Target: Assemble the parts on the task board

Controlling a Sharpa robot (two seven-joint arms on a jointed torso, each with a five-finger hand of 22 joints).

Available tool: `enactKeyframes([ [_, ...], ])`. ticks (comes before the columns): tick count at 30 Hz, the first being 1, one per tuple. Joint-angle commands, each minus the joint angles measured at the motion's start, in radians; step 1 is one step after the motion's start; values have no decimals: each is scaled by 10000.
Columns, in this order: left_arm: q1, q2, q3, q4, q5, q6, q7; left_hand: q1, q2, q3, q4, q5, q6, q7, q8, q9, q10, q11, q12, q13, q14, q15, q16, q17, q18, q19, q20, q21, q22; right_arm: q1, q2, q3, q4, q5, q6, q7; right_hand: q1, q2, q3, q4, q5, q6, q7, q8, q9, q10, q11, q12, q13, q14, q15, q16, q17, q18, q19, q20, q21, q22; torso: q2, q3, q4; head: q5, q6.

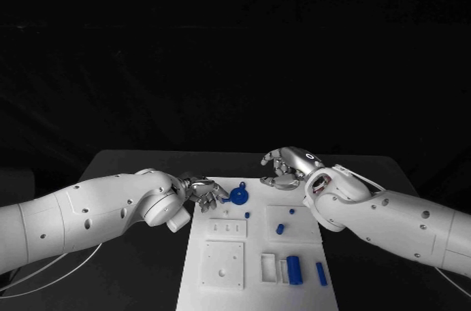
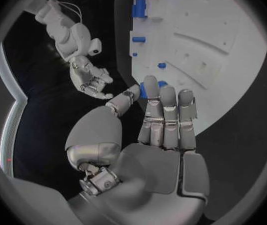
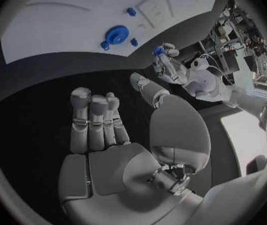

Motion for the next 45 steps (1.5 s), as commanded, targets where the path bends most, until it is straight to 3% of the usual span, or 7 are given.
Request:
enactKeyframes([
  [1, 15, 83, 10, -26, -1803, 523, -476, 5, 89, -3, -79, 423, 1613, -740, 14, 87, 55, -74, 103, 37, 49, -58, 120, 3, -203, -46, -968, 94, -7, 103, -165, 106, -110, 1826, -469, 1055, -165, -64, -36, 217, 258, -123, 235, 83, 37, -324, -11, -304, -312, -390, 40, -406, -155, 666, -423, 103, -370, -98, -16, 3, -23, 38, -23],
  [4, 16, 190, 9, -44, -2729, 441, -803, -51, 93, -24, -132, 823, 1679, -773, 32, 171, 113, -106, 177, 76, 79, -83, 209, 31, -201, -45, -995, 168, 4, 263, -305, 218, -311, 2886, -407, 1333, -188, -6, -105, 226, 520, -91, 273, 154, 81, -651, 14, -828, -886, -802, 45, -1009, -436, 621, -995, 368, -976, -331, -12, 6, -13, 46, -62],
  [11, 80, 544, -65, -203, -3120, 448, -1224, -90, 129, -26, -159, 1036, 1762, -817, 74, 267, 183, -150, 273, 125, 131, -110, 329, 71, -193, -51, -1026, 266, 20, 593, -354, 338, -976, 5178, -223, 1816, -193, 147, -442, 130, 1175, -138, 387, 252, 148, -1114, 150, -1809, -2262, -1465, 217, -2128, -1021, 545, -1904, 896, -1978, -719, -20, 13, 27, 92, -159],
  [15, 209, 672, -358, -183, -3363, 428, -1421, -143, 166, -34, -172, 1142, 1801, -839, 100, 323, 222, -179, 330, 153, 167, -129, 394, 88, -183, -33, -1046, 337, 33, 734, -216, 438, -1553, 6919, 83, 2241, -110, 396, -418, -16, 1305, -199, 519, 299, 155, -1485, 332, -2751, -3464, -2228, 540, -2967, -1501, 414, -2840, 1286, -2741, -983, -37, 40, 41, 108, -239],
  [20, 213, 763, -478, -151, -3499, 526, -1559, -245, 207, -29, -188, 1598, 1875, -886, 163, 440, 298, -250, 429, 199, 271, -198, 494, 99, -146, 48, -1102, 490, 49, 797, 13, 499, -2230, 7754, 267, 2533, -217, 700, -550, -394, 1542, -260, 596, 393, 146, -1407, 432, -3829, -5081, -2631, 931, -3819, -2199, 414, -3508, 1662, -3456, -1345, -66, 66, 80, 130, -321],
  [26, 212, 786, -544, 2, -3370, 766, -1638, -377, 237, 4, -202, 2056, 1979, -966, 305, 637, 433, -376, 657, 307, 458, -347, 708, 142, -84, 218, -1213, 760, 77, 811, 214, 499, -2565, 8004, 361, 2561, -269, 803, -631, -495, 1617, -247, 601, 443, 120, -1290, 435, -4013, -5601, -2590, 958, -3970, -2365, 500, -3512, 1787, -3578, -1433, -117, 110, 99, 151, -457],
  [45, 188, 1158, -541, -10, -3924, 855, -1861, -531, 255, 135, -204, 2495, 1999, -1183, 724, 1550, 521, -701, 2221, 1064, 865, -1116, 2035, 390, 230, 1267, -1680, 1977, 309, 812, 442, 498, -2706, 8000, 553, 2460, -256, 880, -696, -615, 1827, -275, 612, 454, 79, -1249, 446, -4030, -5921, -2593, 978, -4016, -2435, 566, -3549, 1882, -3628, -1442, -109, 129, 114, 157, -575],
])
